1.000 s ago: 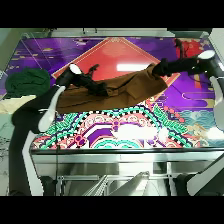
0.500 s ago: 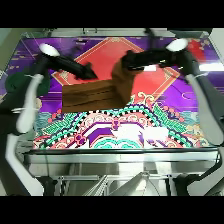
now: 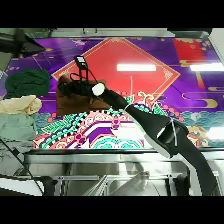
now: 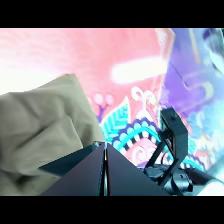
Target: Fold the shirts.
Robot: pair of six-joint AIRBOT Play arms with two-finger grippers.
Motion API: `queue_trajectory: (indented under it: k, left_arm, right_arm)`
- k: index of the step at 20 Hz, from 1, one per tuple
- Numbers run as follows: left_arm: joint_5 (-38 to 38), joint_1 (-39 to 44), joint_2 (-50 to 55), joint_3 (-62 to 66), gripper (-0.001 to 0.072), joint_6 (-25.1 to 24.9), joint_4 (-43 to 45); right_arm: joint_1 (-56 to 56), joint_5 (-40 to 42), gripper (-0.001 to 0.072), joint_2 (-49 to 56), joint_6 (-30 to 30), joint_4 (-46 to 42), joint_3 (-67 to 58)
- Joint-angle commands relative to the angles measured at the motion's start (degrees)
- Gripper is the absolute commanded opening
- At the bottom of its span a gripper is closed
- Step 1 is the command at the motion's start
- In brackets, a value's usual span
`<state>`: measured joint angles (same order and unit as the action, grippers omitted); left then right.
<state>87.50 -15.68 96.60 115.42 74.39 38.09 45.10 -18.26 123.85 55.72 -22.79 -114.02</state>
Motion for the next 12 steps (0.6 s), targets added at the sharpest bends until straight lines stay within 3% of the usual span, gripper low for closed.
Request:
queue_trajectory:
  k: [1, 2, 4, 6, 8, 10, 11, 12]
  left_arm:
    - [2.36, -2.21, -0.72, -0.09, 0.0007, -0.98, -0.11]
    - [2.45, -2.21, -0.55, -0.09, 0.0007, -1.33, -0.11]
    - [2.56, -1.92, 0.0, -0.09, 0.0007, -1.97, -0.22]
    - [3.08, -1.7, 0.94, -0.09, 0.0007, -2.19, -0.22]
    - [4.39, -0.87, 2.12, -0.09, 0.0007, -2.23, -0.15]
    - [6.25, 0.11, 3.39, -0.09, 0.0007, -2.21, -0.22]
    - [7.02, 0.92, 3.85, -0.09, 0.0007, -2.21, -0.24]
    - [7.41, 1.55, 4.13, -0.09, 0.0007, -2.21, -0.22]
  right_arm:
    - [-1.16, -5.2, 0.0435, -1.07, -1.95, -2.4, -1.42]
    - [-3.63, -12.31, 0.0432, -3.1, -1.97, -2.54, -1.42]
    - [-8.5, -26.71, 0.0029, -7.19, -1.9, -5.46, -1.42]
    - [-13.66, -33.81, 0.0016, -10.64, 4.83, -14.38, -1.42]
    - [-19.3, -39.52, 0.0014, -12.28, 19.65, -26.91, -1.33]
    - [-23.78, -45.53, 0.0017, -11.72, 26.29, -30.18, 1.53]
    - [-25.14, -46.88, 0.0144, -10.88, 27.43, -29.92, 4.17]
    - [-25.79, -46.82, 0.0496, -9.64, 27.5, -29.92, 6.45]
